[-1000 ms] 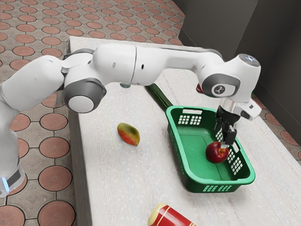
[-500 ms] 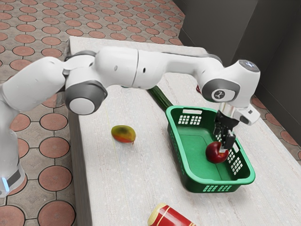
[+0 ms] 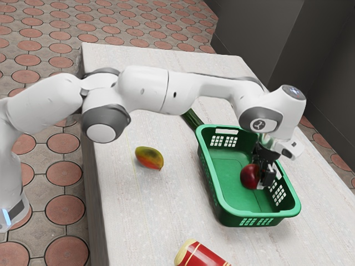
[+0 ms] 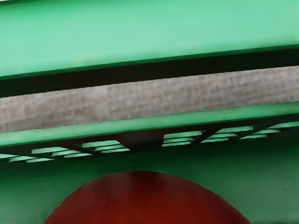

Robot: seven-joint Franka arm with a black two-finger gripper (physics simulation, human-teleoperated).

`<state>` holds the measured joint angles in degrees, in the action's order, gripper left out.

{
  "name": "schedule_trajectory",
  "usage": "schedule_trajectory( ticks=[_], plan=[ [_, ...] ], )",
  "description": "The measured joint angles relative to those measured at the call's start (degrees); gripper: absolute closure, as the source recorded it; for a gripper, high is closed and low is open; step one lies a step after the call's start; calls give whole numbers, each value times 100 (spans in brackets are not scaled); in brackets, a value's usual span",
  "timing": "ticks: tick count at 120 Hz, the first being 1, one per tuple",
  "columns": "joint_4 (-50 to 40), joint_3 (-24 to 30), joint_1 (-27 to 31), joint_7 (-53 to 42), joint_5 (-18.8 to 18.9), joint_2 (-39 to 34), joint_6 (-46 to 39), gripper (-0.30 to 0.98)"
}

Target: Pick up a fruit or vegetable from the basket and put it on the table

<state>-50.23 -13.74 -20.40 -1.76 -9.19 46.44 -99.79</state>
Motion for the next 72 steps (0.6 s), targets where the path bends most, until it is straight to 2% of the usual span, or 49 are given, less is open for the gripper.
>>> schedule_trajectory(
  ticks=[15, 25, 41, 46, 55, 72],
  plan=[
    [3, 1, 10, 12, 31, -11, -12, 34],
    [-7, -16, -6, 36, 105, -71, -19, 56],
    [-26, -33, -36, 107, 302, -212, -10, 79],
    [-44, -40, -48, 133, 363, -303, -2, 77],
    [-125, -56, -123, 168, 416, -544, 17, 61],
    [-325, -180, -493, 176, 328, -1034, 67, 39]
  ],
)
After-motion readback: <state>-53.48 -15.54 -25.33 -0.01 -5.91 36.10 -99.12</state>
